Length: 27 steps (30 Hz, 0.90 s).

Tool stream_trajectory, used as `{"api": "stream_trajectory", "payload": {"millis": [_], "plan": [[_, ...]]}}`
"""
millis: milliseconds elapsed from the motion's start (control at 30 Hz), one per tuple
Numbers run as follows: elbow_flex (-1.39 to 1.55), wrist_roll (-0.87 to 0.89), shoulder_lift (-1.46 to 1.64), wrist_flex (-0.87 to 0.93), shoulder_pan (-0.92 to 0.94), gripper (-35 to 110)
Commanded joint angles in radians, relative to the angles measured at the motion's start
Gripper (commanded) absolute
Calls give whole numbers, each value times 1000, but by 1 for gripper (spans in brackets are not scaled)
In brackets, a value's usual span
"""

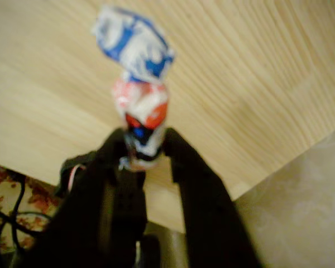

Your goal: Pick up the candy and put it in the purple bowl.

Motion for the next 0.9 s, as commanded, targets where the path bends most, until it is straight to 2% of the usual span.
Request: {"api": "stream_trajectory", "payload": {"millis": [0, 267, 433, 867], "plan": [[-120, 18, 87, 49, -107, 6], [-198, 97, 100, 84, -357, 6], [-202, 103, 89, 51, -453, 6], [-152, 132, -51, -176, -672, 6]]}}
